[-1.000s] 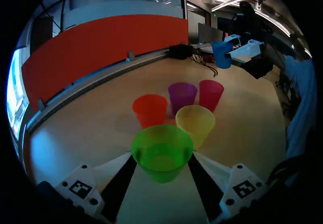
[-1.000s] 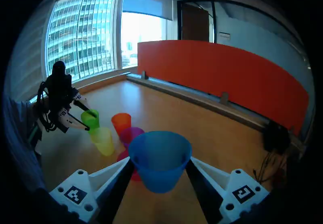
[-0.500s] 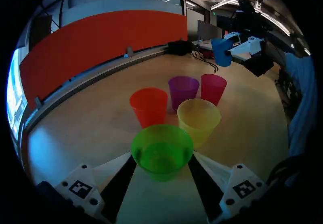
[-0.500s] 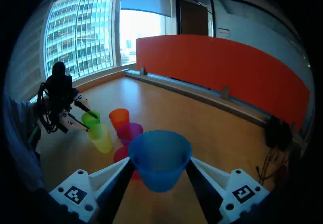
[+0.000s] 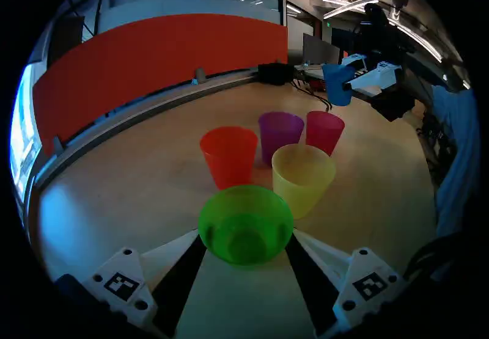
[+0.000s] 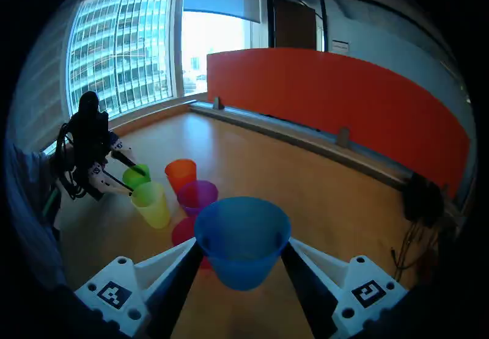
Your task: Pour water
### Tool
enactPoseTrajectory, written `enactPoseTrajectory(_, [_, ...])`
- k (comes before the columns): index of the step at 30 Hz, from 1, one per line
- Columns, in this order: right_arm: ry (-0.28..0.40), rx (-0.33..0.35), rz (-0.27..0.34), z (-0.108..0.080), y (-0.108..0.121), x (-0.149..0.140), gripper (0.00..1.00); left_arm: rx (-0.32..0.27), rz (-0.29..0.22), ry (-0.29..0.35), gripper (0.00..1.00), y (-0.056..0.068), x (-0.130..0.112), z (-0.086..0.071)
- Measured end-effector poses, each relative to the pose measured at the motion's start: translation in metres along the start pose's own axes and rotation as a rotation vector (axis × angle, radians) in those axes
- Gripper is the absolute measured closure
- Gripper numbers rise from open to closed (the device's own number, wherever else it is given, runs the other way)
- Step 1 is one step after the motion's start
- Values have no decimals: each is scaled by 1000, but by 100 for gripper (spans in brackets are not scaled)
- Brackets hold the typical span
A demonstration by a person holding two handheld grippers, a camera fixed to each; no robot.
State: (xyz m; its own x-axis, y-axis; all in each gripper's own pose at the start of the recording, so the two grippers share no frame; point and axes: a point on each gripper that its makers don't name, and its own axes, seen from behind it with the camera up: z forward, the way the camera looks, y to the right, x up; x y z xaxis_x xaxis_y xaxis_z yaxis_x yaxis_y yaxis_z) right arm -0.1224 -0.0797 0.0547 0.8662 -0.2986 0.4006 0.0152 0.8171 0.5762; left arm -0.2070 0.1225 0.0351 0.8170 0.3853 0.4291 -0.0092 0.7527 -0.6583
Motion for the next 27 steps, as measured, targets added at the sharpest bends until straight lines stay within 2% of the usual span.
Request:
enactPoseTrajectory(5, [-3,-2,-1,2,0,-2,12,-16,-15,-5,4,1,2,-2])
enactPoseTrajectory(18, [-48,-35,6,16,7,-34,12,-14,-20,-20,3,6,-10,-14])
enactPoseTrajectory(27, [-93,-58,17,27,13,-66,12,7,-40,4,3,8,-15,-30])
